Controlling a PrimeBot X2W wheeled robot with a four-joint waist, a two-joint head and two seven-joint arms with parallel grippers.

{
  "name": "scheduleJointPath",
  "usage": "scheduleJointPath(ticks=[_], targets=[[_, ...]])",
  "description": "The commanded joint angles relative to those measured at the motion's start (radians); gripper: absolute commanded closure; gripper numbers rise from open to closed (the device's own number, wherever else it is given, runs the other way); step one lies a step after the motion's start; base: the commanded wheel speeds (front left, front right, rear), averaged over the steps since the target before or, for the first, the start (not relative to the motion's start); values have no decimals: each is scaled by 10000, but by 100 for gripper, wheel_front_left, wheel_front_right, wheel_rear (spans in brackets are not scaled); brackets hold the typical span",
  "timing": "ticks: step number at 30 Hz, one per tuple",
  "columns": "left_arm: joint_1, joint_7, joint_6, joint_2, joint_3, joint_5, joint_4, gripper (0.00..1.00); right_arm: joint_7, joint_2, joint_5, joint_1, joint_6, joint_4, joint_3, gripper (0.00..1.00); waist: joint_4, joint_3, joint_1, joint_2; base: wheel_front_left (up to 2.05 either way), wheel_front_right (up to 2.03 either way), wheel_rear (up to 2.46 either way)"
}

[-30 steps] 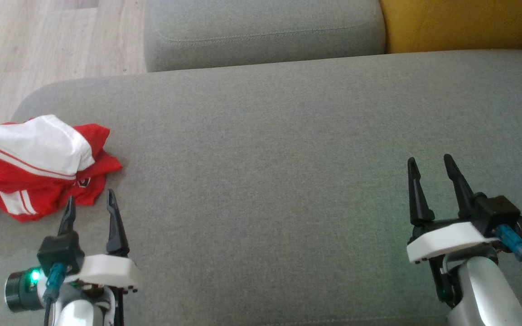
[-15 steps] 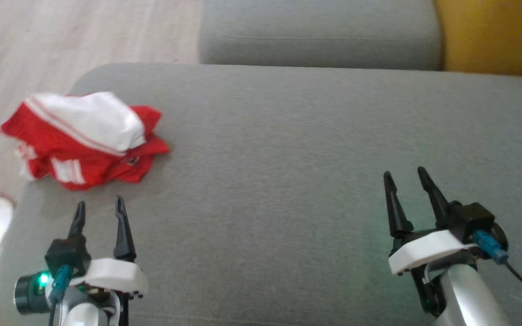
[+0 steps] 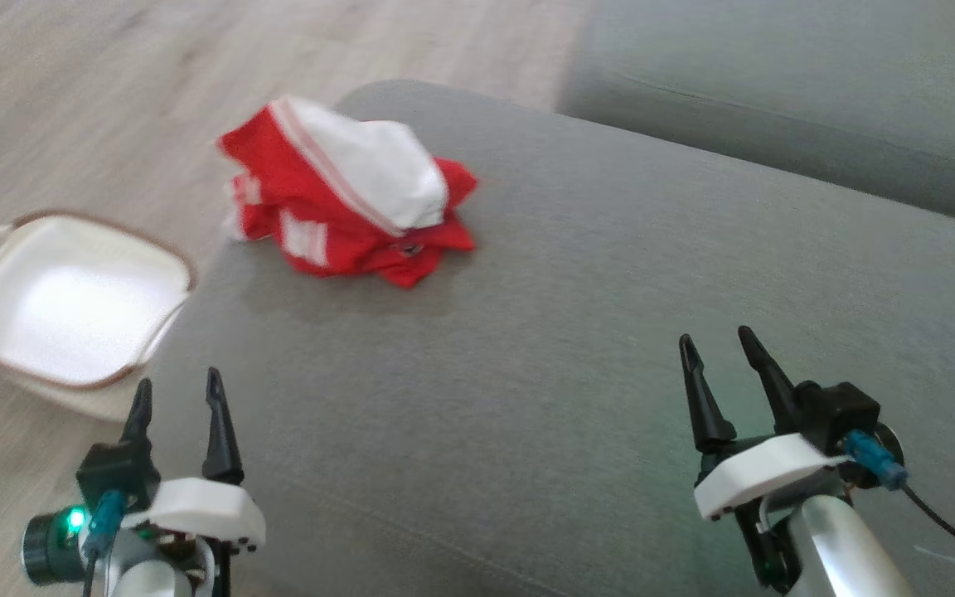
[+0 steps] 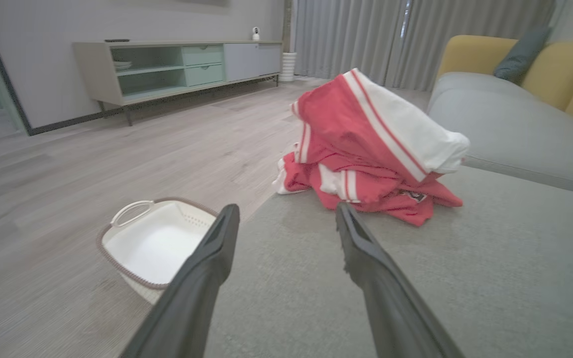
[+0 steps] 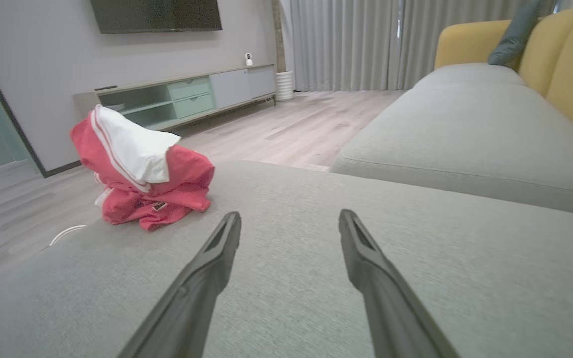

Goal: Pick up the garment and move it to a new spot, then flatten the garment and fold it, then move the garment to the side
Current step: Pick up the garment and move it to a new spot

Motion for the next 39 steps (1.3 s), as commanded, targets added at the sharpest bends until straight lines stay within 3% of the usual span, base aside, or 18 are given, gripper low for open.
scheduleJointPath(ticks=[1,11,17,21,27,33,39], targets=[[-290,-124,14,94,384,17,-248,0,-107,-19,90,-250,75,-313,254,0,1077,25,0,0,0,0,0],[2,-124,244,94,1128,-609,-569,0,-107,-18,132,-902,75,-44,1000,0,1320,551,0,0,0,0,0],[-435,-124,-287,95,1179,-833,-143,0,-107,-18,-87,-875,75,-172,802,0,1155,851,0,0,0,0,0],[-1771,-124,-1103,468,1599,-930,532,0,-107,-26,-580,-1121,75,-434,799,0,503,1706,0,0,0,0,0],[-3376,-124,-1701,777,1866,-1209,1314,0,-107,-214,-821,-1395,75,-769,903,0,-45,2547,0,0,0,0,0],[-5249,-124,-2065,1390,1726,-1317,2613,0,-107,-460,-883,-1811,75,-1135,1124,0,-648,3416,0,0,0,0,0],[-6792,-124,-2172,2266,876,-1226,3908,0,-107,-646,-889,-2198,75,-1446,1366,0,-1235,4121,0,0,0,0,0]])
